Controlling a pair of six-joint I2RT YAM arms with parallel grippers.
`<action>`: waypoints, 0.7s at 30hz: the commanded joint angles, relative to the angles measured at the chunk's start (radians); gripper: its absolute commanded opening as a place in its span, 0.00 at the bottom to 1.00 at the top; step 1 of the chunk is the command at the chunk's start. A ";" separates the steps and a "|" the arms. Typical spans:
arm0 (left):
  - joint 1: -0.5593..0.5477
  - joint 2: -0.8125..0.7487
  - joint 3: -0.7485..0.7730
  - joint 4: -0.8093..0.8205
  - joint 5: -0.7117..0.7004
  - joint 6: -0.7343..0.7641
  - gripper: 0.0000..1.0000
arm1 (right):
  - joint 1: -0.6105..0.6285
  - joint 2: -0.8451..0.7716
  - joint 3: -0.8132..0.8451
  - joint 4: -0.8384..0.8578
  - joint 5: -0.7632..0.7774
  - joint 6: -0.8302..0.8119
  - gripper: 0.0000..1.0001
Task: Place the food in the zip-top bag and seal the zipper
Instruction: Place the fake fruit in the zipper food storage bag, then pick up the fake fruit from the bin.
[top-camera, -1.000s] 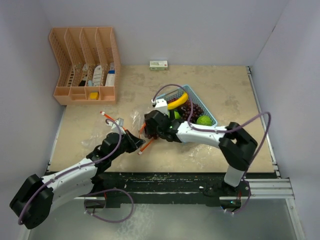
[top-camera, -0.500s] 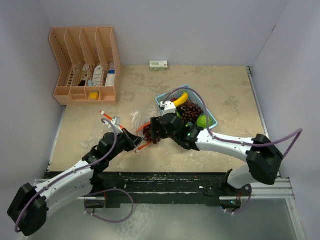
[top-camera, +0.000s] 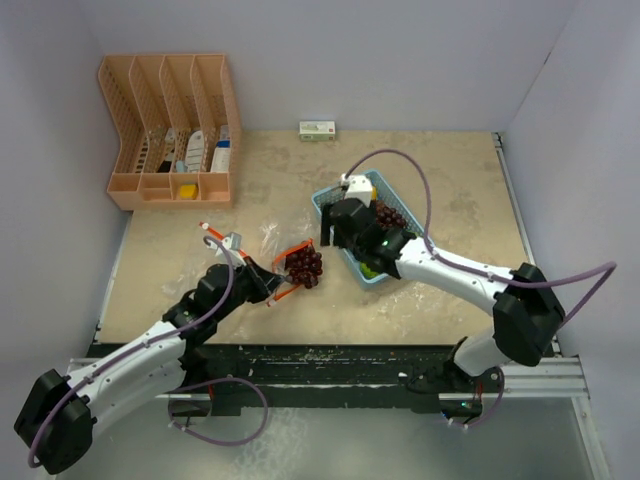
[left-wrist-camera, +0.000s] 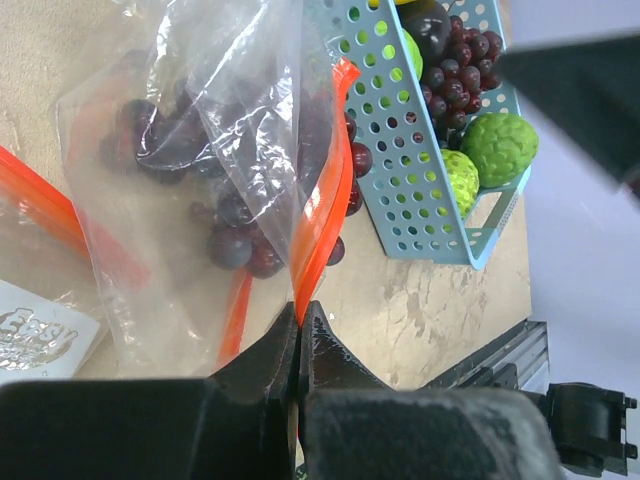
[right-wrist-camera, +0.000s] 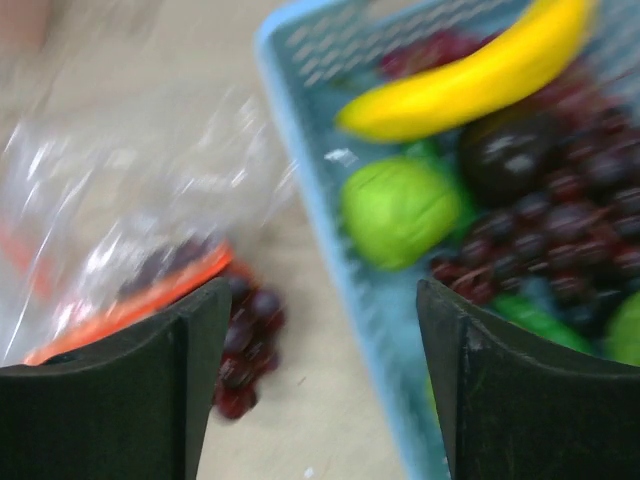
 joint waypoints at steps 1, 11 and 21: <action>-0.006 0.012 0.032 0.059 0.009 0.027 0.00 | -0.121 -0.006 0.106 -0.142 0.170 0.027 0.83; -0.005 0.011 0.029 0.090 0.037 0.048 0.00 | -0.307 0.177 0.168 -0.188 0.127 0.066 0.92; -0.006 -0.009 0.006 0.107 0.048 0.048 0.00 | -0.357 0.269 0.145 -0.186 0.174 0.103 0.90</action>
